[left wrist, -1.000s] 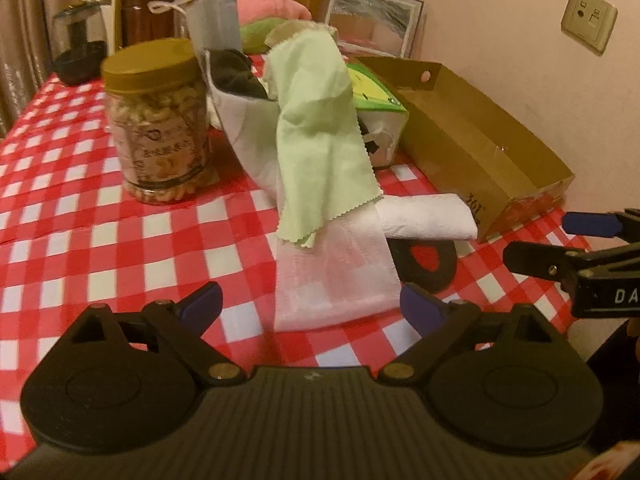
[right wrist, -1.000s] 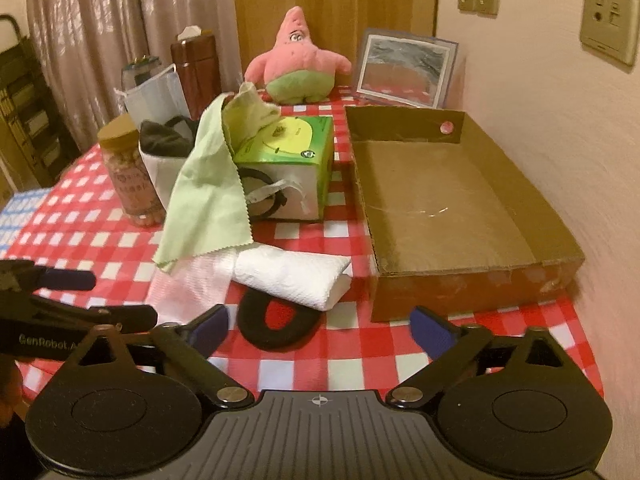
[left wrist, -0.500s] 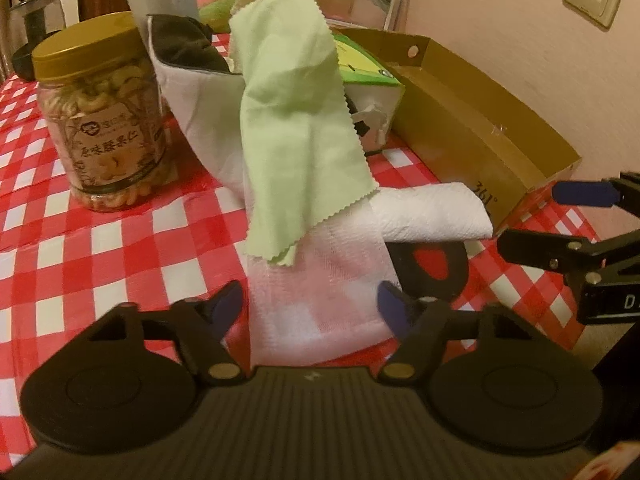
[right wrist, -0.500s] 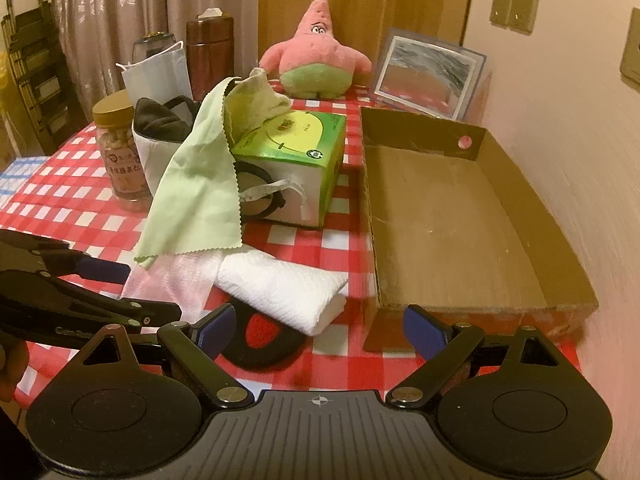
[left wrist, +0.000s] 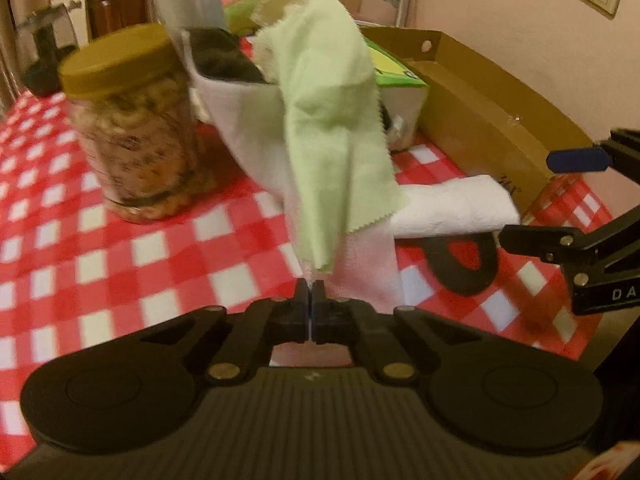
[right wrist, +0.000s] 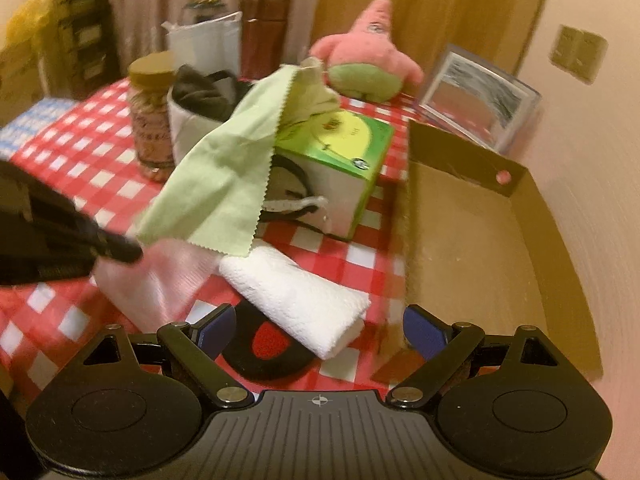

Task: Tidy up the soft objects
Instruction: 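Grasp the clear plastic bag with the left tool while the right tool grasps the white towel, then lift the plastic bag and white towel and carry both toward the cardboard tray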

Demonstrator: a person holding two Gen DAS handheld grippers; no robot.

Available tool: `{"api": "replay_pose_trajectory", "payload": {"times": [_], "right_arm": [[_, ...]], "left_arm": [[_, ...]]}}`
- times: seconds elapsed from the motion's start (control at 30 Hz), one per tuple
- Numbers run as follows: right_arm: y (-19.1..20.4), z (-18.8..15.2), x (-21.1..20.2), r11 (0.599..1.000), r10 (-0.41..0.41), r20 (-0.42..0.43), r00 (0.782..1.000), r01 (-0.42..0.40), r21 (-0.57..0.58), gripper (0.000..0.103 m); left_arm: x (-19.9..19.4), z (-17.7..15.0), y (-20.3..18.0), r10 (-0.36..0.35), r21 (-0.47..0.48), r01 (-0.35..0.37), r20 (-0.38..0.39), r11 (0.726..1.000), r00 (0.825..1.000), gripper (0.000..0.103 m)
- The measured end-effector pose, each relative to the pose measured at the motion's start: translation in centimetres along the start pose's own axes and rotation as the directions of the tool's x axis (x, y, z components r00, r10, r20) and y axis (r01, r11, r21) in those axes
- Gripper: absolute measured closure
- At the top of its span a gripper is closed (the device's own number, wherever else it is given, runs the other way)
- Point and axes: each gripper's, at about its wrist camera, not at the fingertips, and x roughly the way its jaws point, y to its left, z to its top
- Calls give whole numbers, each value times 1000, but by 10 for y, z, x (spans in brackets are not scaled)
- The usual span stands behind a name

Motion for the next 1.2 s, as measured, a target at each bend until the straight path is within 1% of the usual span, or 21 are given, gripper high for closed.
{"api": "replay_pose_trajectory", "payload": {"times": [0.2,0.27,0.3,0.33,0.37,0.4,0.43,0.47,0.53,0.6,0.67,0.77,0.8,0.83,0.87,0.93,1.0,1.03,1.1,1.13,1.2], "right_arm": [[11,5,19,997,28,-27,999,-31,-77,12],[15,6,26,994,33,-38,999,-36,-101,12],[16,6,29,993,32,-43,999,-37,-109,12],[17,7,33,993,32,-48,998,-37,-115,12],[17,7,35,992,33,-51,998,-39,-117,12],[17,8,38,992,34,-56,998,-41,-117,12],[18,8,41,992,34,-59,998,-41,-121,12],[18,9,42,991,33,-61,998,-40,-125,12],[17,9,43,991,32,-63,998,-39,-126,12],[16,8,44,992,28,-64,998,-36,-124,12],[15,8,46,991,29,-67,997,-37,-127,12],[16,6,48,989,26,-73,997,-36,-141,12],[16,6,48,989,26,-75,997,-37,-145,12],[15,5,49,988,27,-75,997,-38,-148,12],[15,5,49,988,29,-75,997,-40,-149,12],[14,5,50,987,38,-71,997,-48,-153,12],[15,6,50,985,43,-67,997,-54,-166,12],[16,6,51,983,46,-67,997,-57,-176,12],[18,6,53,978,50,-64,997,-62,-197,12],[19,7,54,976,53,-62,997,-65,-208,13],[21,7,56,971,61,-62,996,-74,-226,21]], "left_arm": [[-20,0,20,96,49,-97,13,994,995,103],[-21,0,26,93,39,-93,9,995,996,100],[-21,0,28,87,35,-87,7,996,996,96],[-20,-2,30,81,31,-81,2,996,997,85],[-19,-3,30,78,28,-78,-2,997,997,78],[-17,-3,30,71,28,-71,-3,997,997,65],[-16,-4,29,65,28,-65,1,997,998,56],[-14,-4,27,64,27,-64,-1,998,998,51],[-10,-3,24,49,29,-49,-6,998,999,26],[-8,-4,21,25,26,-25,0,999,1000,19],[-5,-3,16,15,27,-15,5,1000,1000,17],[2,-1,9,15,51,-15,6,999,1000,17],[5,-1,7,13,62,-14,7,998,1000,21],[8,0,5,15,75,-15,5,997,1000,28],[11,0,3,19,91,-20,5,996,1000,33],[15,-1,1,27,118,-27,-3,993,1000,60],[17,-2,2,29,123,-27,-13,992,999,71],[17,-3,2,36,124,-34,-15,992,999,84],[16,-4,3,55,142,-52,-13,988,998,98],[15,-4,4,53,144,-51,-15,988,998,101],[13,-4,8,56,133,-53,-21,990,998,102]]}}
